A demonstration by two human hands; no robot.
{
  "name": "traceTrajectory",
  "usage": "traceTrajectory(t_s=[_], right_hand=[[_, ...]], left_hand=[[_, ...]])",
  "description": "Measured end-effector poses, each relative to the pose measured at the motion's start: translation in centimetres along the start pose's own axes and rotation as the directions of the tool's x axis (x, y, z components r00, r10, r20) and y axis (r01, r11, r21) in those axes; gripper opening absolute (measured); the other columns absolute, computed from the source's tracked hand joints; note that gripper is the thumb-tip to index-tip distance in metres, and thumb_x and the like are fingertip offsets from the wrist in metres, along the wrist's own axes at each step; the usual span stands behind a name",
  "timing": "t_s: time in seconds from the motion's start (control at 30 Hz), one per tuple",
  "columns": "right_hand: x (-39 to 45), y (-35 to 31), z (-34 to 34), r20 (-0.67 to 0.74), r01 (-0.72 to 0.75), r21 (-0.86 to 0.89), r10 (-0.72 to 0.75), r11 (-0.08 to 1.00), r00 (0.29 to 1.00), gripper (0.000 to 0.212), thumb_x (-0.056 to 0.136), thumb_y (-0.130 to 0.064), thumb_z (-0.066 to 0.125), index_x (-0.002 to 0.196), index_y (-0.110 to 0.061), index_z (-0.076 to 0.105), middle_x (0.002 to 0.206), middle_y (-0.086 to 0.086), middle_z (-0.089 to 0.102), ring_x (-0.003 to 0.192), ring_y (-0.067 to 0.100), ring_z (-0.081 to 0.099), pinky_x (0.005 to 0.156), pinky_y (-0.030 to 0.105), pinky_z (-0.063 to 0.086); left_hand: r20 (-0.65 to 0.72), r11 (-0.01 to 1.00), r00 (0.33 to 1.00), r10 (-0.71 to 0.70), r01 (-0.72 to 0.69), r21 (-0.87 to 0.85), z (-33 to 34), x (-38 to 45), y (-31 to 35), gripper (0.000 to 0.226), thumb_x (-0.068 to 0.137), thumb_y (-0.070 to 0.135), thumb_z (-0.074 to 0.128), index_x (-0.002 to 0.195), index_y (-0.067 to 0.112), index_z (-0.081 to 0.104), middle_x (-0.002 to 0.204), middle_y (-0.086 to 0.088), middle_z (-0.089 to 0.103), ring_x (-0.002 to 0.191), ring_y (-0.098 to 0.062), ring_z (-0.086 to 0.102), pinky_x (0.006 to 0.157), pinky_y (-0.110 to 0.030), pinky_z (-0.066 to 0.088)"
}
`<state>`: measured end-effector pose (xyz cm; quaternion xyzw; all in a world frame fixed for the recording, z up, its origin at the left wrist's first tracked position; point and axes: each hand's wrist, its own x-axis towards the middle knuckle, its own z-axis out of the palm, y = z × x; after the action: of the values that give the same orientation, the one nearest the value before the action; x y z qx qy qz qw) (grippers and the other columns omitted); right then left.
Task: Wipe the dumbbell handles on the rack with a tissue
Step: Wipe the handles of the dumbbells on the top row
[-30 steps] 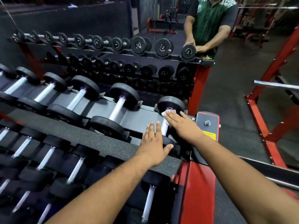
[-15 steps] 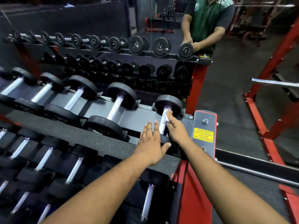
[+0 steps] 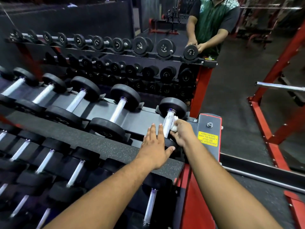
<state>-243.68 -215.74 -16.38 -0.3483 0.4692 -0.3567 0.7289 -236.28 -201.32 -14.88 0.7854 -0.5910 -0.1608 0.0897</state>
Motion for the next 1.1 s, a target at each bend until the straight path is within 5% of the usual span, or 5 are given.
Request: traceTrajectory(t_s=[0.4, 0.7, 0.83, 0.97, 1.1], right_hand=[[1.8, -0.7, 1.8, 0.105, -0.134, 0.09, 0.125, 0.987, 0.987, 0.02, 0.086, -0.013, 0.066, 0.099, 0.002, 0.062, 0.093, 0.016, 0.066, 0.072, 0.024, 0.069, 0.067, 0.032, 0.057], [-0.7, 0.9, -2.9, 0.289, 0.092, -0.451, 0.047, 0.888, 0.956, 0.019, 0.086, 0.003, 0.054, 0.096, -0.004, 0.07, 0.087, 0.014, 0.069, 0.08, 0.024, 0.06, 0.067, 0.03, 0.047], [-0.6, -2.0, -2.9, 0.372, 0.55, -0.81, -0.547, 0.204, 0.75, 0.044, 0.092, -0.005, 0.046, 0.129, -0.02, 0.064, 0.124, -0.005, 0.067, 0.112, 0.013, 0.058, 0.093, 0.029, 0.044], [-0.2, -2.5, -1.9, 0.722, 0.644, -0.689, -0.228, -0.333, 0.654, 0.053, 0.101, -0.004, 0.034, 0.154, -0.012, 0.034, 0.161, 0.005, 0.03, 0.15, 0.022, 0.025, 0.122, 0.038, 0.023], [-0.7, -2.6, -2.3, 0.848, 0.754, -0.495, -0.051, -0.431, 0.528, 0.054, 0.092, -0.003, 0.034, 0.143, -0.007, 0.05, 0.153, 0.011, 0.042, 0.143, 0.03, 0.033, 0.11, 0.034, 0.036]], left_hand=[[-0.049, 0.999, 0.999, 0.024, -0.023, 0.024, 0.5, 0.2, -0.4, 0.095, 0.1, 0.064, 0.036, 0.156, 0.018, -0.025, 0.165, -0.016, -0.024, 0.154, -0.03, -0.015, 0.125, -0.044, 0.001], [-0.072, 0.999, 0.996, 0.045, -0.042, 0.034, 1.0, 0.2, -0.5, 0.095, 0.1, 0.065, 0.034, 0.155, 0.018, -0.027, 0.163, -0.018, -0.027, 0.154, -0.032, -0.013, 0.124, -0.044, 0.0], [-0.061, 0.999, 0.997, 0.045, -0.043, 0.032, 0.9, 0.2, -0.6, 0.095, 0.1, 0.065, 0.033, 0.155, 0.018, -0.027, 0.163, -0.018, -0.026, 0.154, -0.033, -0.013, 0.126, -0.046, 0.001], [-0.042, 0.999, 0.999, 0.034, -0.033, 0.014, 0.6, 0.1, -0.6, 0.094, 0.1, 0.065, 0.035, 0.156, 0.019, -0.025, 0.164, -0.018, -0.024, 0.155, -0.032, -0.013, 0.127, -0.045, 0.002], [-0.027, 1.0, 0.999, 0.025, -0.025, 0.003, 0.5, 0.3, -0.6, 0.095, 0.1, 0.063, 0.037, 0.156, 0.019, -0.025, 0.165, -0.018, -0.023, 0.155, -0.031, -0.012, 0.125, -0.044, 0.0]])
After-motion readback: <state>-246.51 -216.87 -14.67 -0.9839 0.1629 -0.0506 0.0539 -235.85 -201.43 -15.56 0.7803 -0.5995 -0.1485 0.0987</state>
